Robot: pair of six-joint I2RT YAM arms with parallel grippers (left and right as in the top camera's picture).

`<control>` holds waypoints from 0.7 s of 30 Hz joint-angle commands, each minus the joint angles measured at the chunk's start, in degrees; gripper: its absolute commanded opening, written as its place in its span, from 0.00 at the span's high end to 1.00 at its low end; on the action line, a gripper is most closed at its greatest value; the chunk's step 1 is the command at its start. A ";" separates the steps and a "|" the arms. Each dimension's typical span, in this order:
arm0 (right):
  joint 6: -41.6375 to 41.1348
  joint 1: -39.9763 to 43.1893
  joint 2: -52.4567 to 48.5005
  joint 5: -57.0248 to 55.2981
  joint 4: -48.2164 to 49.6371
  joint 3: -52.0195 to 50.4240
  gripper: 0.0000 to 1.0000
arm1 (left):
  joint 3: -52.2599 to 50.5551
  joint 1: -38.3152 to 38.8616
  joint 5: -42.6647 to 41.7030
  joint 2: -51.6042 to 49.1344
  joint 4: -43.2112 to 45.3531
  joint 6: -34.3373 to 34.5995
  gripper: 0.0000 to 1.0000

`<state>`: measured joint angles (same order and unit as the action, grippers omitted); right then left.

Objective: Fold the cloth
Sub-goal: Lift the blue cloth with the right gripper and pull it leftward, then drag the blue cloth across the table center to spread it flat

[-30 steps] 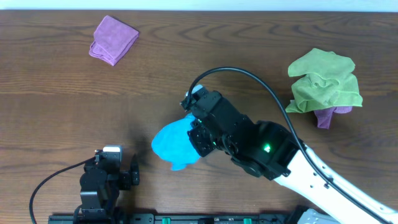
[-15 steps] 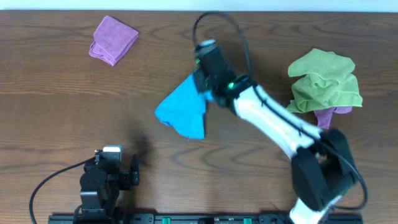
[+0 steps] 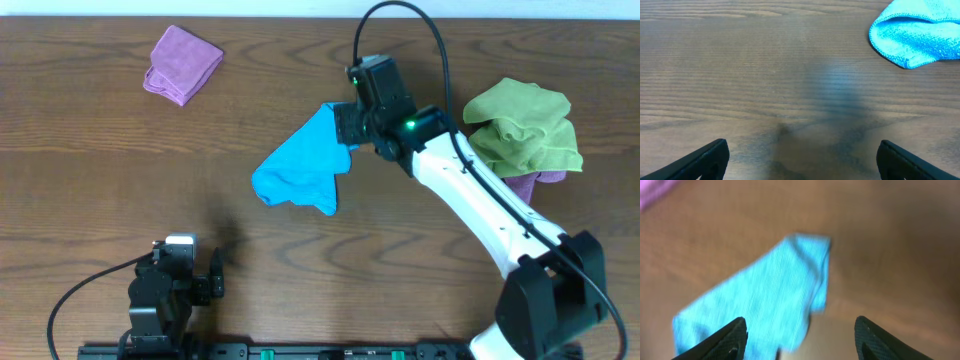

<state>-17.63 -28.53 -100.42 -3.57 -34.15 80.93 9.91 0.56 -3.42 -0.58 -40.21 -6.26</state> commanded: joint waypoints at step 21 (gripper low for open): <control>-21.46 3.50 -16.59 13.22 -0.79 -0.26 0.40 | -0.66 0.26 0.63 0.37 -0.26 -0.61 0.05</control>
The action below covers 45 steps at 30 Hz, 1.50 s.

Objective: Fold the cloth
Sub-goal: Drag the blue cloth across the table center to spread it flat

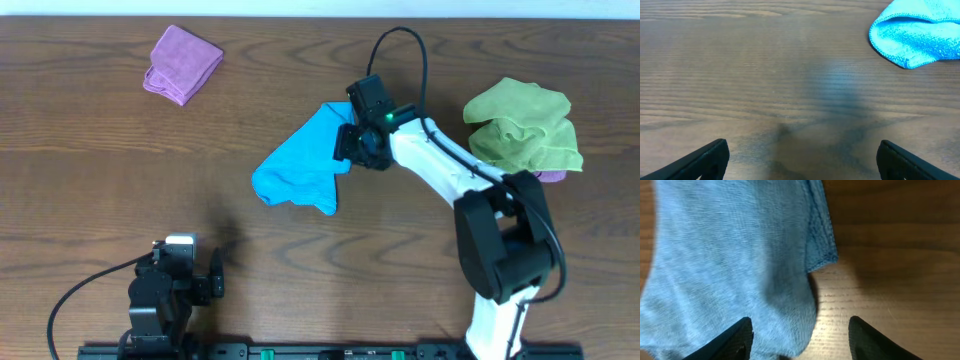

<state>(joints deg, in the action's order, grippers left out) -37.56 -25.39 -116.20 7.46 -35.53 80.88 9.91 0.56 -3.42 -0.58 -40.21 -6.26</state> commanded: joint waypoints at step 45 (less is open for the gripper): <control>-1.31 -0.33 -0.22 8.39 8.76 -0.20 0.99 | -0.66 0.26 0.66 0.37 -0.26 -0.61 0.05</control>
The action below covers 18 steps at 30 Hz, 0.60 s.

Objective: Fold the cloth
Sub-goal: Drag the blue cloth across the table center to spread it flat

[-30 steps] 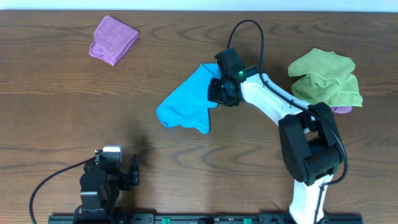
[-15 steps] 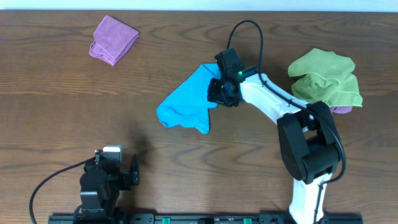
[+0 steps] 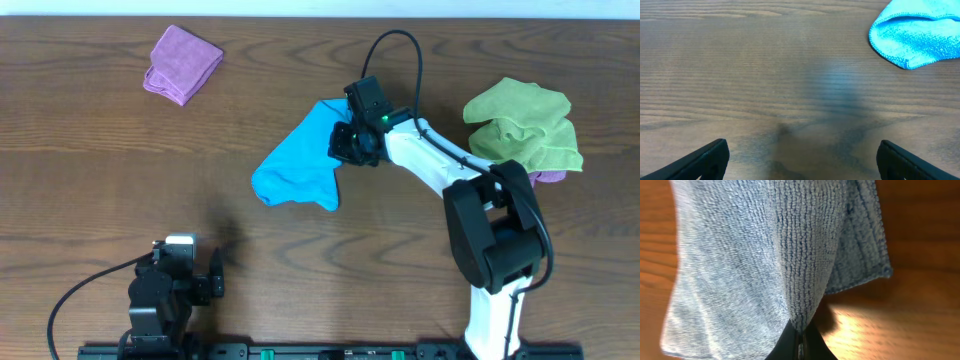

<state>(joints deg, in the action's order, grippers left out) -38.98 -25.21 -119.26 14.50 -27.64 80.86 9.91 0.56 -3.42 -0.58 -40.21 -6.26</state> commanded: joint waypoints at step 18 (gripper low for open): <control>0.46 -7.58 5.16 1.97 25.68 -0.17 0.99 | -0.66 0.26 0.66 0.37 -0.26 -0.61 0.05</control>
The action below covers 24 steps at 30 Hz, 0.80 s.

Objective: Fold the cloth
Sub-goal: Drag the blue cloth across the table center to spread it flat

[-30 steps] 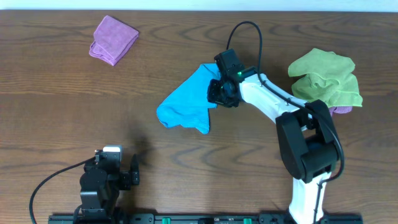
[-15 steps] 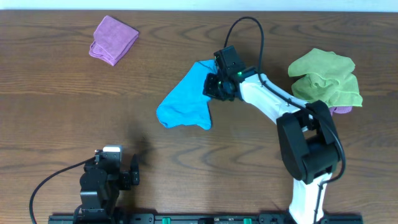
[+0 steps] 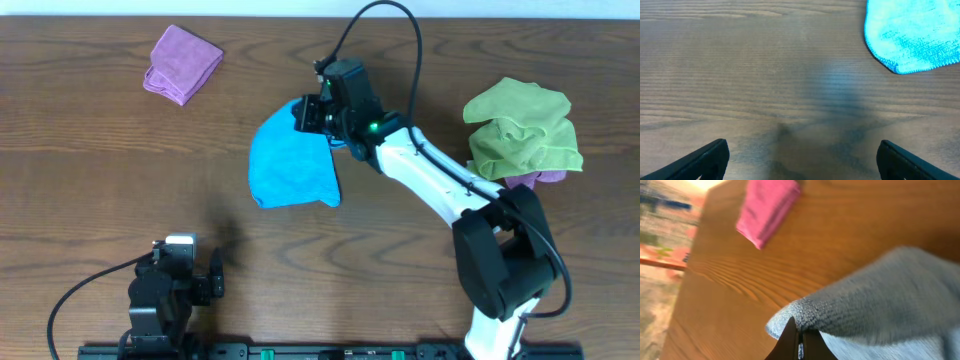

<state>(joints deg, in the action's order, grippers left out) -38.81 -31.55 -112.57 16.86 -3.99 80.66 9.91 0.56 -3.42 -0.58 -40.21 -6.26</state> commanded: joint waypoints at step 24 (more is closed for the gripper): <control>1.81 -5.57 -14.27 3.08 15.67 10.21 0.36 | -0.66 0.26 0.63 0.37 -0.28 -0.61 0.05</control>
<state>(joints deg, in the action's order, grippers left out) -38.13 -38.48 -128.62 19.77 12.62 89.82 9.91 0.56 -3.42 -0.58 -40.21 -6.26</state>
